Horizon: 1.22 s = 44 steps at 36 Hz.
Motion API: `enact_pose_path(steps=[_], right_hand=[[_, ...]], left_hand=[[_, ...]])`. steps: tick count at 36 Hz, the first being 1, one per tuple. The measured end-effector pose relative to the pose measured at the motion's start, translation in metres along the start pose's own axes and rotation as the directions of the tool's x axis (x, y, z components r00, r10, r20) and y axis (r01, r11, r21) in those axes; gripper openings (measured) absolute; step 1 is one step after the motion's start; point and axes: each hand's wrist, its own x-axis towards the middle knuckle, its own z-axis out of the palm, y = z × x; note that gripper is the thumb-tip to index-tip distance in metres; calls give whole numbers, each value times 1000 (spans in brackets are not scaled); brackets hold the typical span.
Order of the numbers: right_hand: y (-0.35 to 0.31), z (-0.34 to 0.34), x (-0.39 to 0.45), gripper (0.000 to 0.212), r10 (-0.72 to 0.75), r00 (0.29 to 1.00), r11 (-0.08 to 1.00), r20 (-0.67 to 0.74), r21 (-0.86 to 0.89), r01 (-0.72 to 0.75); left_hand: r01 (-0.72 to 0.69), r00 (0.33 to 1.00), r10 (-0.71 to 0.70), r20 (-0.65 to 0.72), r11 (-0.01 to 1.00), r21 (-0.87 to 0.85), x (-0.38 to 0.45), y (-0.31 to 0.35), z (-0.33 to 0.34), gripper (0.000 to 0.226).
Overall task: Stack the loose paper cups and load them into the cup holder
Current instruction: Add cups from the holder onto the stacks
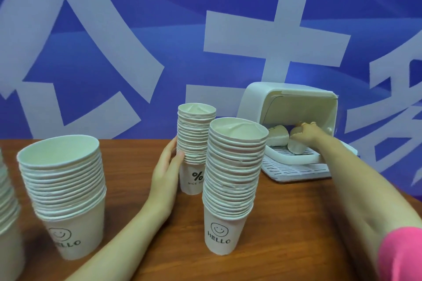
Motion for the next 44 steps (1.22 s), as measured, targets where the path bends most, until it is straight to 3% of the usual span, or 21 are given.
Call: enact_pose_path(steps=[3,7,10,15,19,21,23,26,30,34,36,40,44], right_hand=[[-3,-2,11,60,28,999,997,-22,74,-26],[4,6,42,83,20,997,990,78,135,-30],[27,16,74,76,11,999,980,42,198,-19],[10,5,14,45,4,995,979,100,204,-25],[-4,1,-6,79,13,988,993,156,111,-31],[-12,1,-21,82,16,982,992,186,117,-38],[-15,-2,-28,79,26,992,988,126,145,-44],[-18,-13,-45,78,-13,995,968,-100,249,38],[-22,-32,-82,63,-51,984,817,-172,560,140],[-26,-55,-133,54,-2,963,593,-268,775,217],[-24,-63,-162,58,-30,963,501,-269,829,247],[-25,-77,-227,49,-106,935,438,-340,828,350],[-59,-99,-290,46,-199,950,20,-242,968,251]], left_hand=[[-10,1000,10,-7,1000,-4,0,0,0,38],[-6,1000,6,-9,1000,-12,2,-2,0,36],[6,1000,-6,-5,1000,-16,3,-2,-1,36],[15,1000,-15,-8,1000,-11,-1,2,1,30],[13,1000,-13,4,1000,3,-2,3,3,25],[2,1000,-2,7,1000,0,-2,3,4,24],[-12,1000,12,12,1000,6,-1,3,3,25],[-19,1000,19,22,1000,3,0,1,1,27],[-61,998,61,30,998,23,-1,-1,-1,34],[-134,990,141,-29,976,170,-6,1,-1,41],[-165,982,183,-51,954,249,-13,3,-1,41],[-204,970,235,-54,918,340,-33,22,-3,35],[-298,936,348,-52,865,404,-54,57,-13,32]])
